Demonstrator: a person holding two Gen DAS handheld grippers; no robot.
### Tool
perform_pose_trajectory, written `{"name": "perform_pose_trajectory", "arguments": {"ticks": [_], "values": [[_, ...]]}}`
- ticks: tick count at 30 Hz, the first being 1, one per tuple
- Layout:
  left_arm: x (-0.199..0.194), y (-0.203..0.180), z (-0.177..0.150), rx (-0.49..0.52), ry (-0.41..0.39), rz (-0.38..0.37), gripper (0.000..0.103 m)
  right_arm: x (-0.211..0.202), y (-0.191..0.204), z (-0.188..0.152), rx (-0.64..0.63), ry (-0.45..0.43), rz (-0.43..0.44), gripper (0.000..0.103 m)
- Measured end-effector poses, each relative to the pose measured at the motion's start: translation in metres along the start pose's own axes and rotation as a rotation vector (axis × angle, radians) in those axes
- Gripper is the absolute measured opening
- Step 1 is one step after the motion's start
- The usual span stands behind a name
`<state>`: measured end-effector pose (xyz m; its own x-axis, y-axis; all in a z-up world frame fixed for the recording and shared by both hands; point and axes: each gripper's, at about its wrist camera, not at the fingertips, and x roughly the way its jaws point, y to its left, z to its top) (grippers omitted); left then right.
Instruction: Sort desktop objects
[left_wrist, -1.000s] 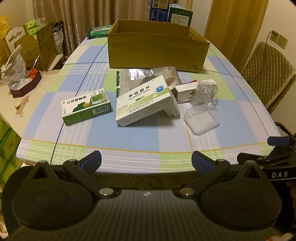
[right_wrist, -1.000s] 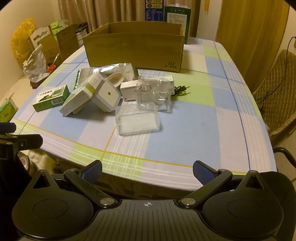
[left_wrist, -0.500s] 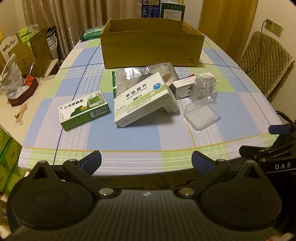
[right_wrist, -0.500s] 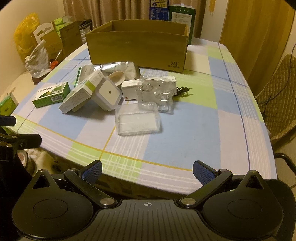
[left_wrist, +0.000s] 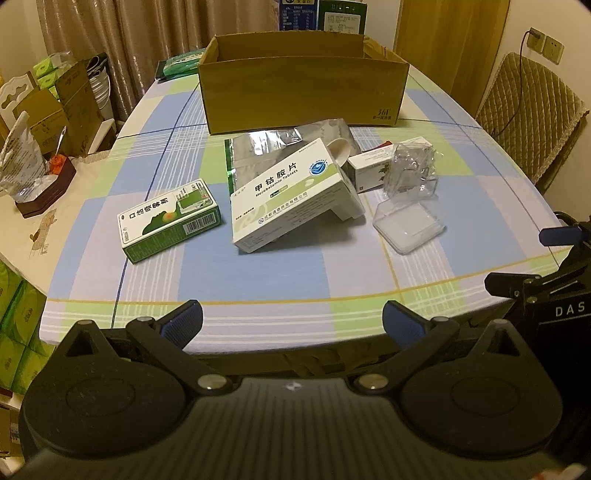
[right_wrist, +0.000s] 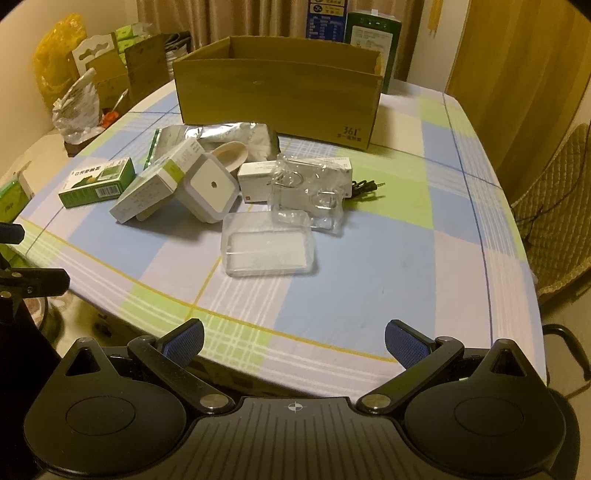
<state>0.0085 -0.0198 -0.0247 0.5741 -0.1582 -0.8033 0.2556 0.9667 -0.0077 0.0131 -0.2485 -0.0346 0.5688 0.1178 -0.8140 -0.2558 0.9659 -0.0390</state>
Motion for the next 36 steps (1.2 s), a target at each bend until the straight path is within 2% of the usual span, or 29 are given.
{"name": "perform_pose_trajectory", "arguments": {"ticks": [5, 9, 11, 13, 17, 21, 25, 33, 35, 36], "values": [[0.004, 0.002, 0.0, 0.026, 0.005, 0.004, 0.102, 0.003, 0.001, 0.004, -0.086, -0.011, 0.017, 0.101], [0.007, 0.005, 0.003, 0.065, 0.0, 0.017, 0.102, 0.004, -0.003, 0.012, -0.149, -0.064, 0.041, 0.101], [0.008, 0.008, 0.006, 0.097, -0.004, 0.022, 0.102, 0.002, -0.003, 0.015, -0.247, -0.117, 0.088, 0.101], [0.01, 0.011, 0.009, 0.134, -0.007, 0.018, 0.102, 0.004, 0.006, 0.017, -0.403, -0.13, 0.078, 0.101], [0.013, 0.015, 0.017, 0.233, -0.032, -0.007, 0.102, 0.01, 0.012, 0.023, -0.541, -0.119, 0.103, 0.101], [0.021, 0.018, 0.026, 0.344, -0.051, -0.029, 0.102, 0.015, 0.017, 0.027, -0.729, -0.153, 0.166, 0.101], [0.033, 0.018, 0.034, 0.498, -0.048, -0.066, 0.102, 0.028, 0.023, 0.03, -0.906, -0.114, 0.179, 0.101], [0.059, 0.025, 0.047, 0.738, -0.057, -0.183, 0.102, 0.06, 0.025, 0.031, -1.137, -0.062, 0.212, 0.101], [0.065, 0.025, 0.052, 0.787, -0.066, -0.189, 0.102, 0.067, 0.025, 0.031, -1.176, -0.051, 0.228, 0.096], [0.066, 0.025, 0.054, 0.805, -0.071, -0.195, 0.102, 0.071, 0.025, 0.032, -1.191, -0.044, 0.24, 0.087]]}}
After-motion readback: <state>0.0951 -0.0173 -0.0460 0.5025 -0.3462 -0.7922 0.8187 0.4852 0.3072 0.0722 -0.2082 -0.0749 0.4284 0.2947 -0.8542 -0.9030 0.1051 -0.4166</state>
